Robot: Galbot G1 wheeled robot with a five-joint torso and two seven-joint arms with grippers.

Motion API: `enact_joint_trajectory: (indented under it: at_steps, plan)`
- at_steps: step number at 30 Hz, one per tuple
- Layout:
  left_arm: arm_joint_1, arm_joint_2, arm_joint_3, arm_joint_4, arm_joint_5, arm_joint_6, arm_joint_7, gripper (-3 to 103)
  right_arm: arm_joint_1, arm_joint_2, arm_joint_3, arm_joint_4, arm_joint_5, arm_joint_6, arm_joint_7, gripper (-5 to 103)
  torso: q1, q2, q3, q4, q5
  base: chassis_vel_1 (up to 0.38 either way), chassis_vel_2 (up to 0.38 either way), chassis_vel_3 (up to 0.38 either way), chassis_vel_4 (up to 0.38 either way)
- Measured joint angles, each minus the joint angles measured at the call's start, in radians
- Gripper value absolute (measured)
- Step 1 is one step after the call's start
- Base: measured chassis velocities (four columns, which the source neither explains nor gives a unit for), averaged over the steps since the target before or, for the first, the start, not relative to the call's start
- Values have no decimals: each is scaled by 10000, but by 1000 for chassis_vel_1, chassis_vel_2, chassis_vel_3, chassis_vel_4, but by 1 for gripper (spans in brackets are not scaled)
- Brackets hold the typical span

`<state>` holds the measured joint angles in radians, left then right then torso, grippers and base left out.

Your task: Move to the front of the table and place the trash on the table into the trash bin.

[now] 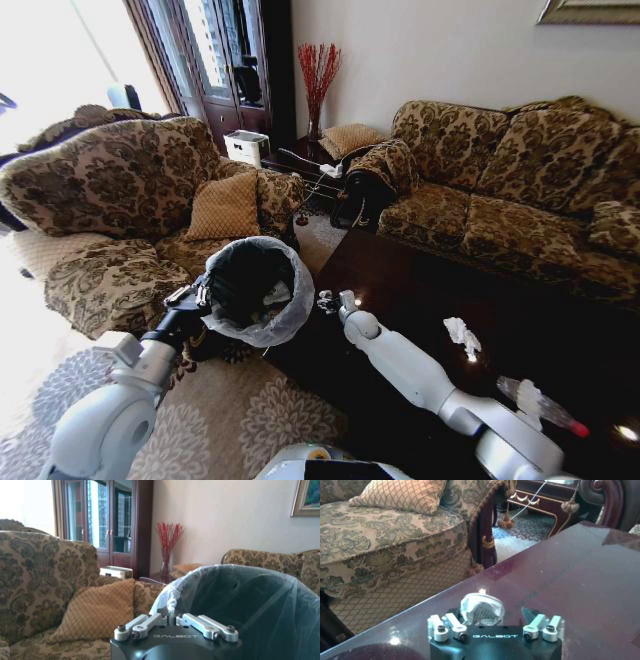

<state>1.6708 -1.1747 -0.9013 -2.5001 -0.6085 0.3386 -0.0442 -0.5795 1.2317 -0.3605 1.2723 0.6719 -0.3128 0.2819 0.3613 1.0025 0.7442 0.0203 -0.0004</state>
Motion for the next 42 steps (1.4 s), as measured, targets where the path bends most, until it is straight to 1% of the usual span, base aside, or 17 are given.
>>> enact_joint_trajectory:
  at_steps: [2,5,7,8,9,18,25,27,28,30,31,32,35,36,38,39,42]
  plan:
    - [0,-1,-2,0,0,-8,0,3,-8,-10,8,0,9,-10,-36,77,0,0,0,0,0,0,0,0,0]
    - [-51,39,-30,1,-12,-19,-7,3,-45,-78,29,47,134,-132,-197,61,0,0,-1,0,0,0,0,0,0]
    - [-58,52,-35,0,-13,-20,-11,3,-48,-81,29,49,146,-136,-204,61,0,0,-1,0,1,0,0,0,0]
    - [-70,84,-42,0,-21,-21,-19,3,-56,-92,41,52,164,-139,-240,50,-1,0,-1,0,1,0,0,0,0]
    - [-65,85,-42,0,-22,-21,-19,3,-66,-98,71,52,165,-139,-267,47,-1,0,-1,0,0,0,0,0,0]
    - [-30,-3,29,0,-9,-21,-2,3,-295,-261,293,209,146,-80,-367,46,-1,1,-1,0,0,0,0,0,0]
    - [-17,10,53,0,-5,-21,103,3,-557,-461,754,605,12,216,-254,46,0,-1,2,0,1,0,0,0,0]
    - [-12,61,97,0,-5,-36,147,3,-569,-658,1278,1239,-42,271,-220,46,0,0,2,0,2,0,0,0,0]
    - [-12,61,97,0,-5,-36,147,3,-569,-658,1278,1239,-42,271,-220,46,0,0,2,0,2,0,0,0,0]
    - [-15,93,135,0,21,-74,168,3,-550,-934,1796,1946,51,261,-165,46,0,0,1,0,1,0,0,0,0]
    - [-15,93,135,0,21,-74,168,3,-550,-934,1796,1946,51,261,-165,46,0,0,1,0,1,0,0,0,0]
    - [-13,106,145,0,23,-73,201,3,-541,-1080,2020,2268,126,252,-167,46,0,0,1,1,2,0,0,0,0]
    - [5,151,159,0,54,-73,384,3,-498,-1564,2816,3318,573,192,-171,46,0,0,1,0,2,0,0,0,0]
    - [5,151,159,0,54,-73,384,3,-498,-1564,2816,3318,573,192,-171,46,0,0,1,0,2,0,0,0,0]
    - [10,194,203,0,97,-76,451,3,-392,-2002,3399,4360,1175,56,-178,46,0,0,1,-1,3,0,0,0,0]
    - [10,194,203,0,97,-76,451,3,-392,-2002,3399,4360,1175,56,-178,46,0,0,1,-1,3,0,0,0,0]
    - [9,263,272,0,178,-79,513,3,-194,-2494,3903,5630,1749,-62,-495,46,0,0,0,1,3,0,0,0,0]
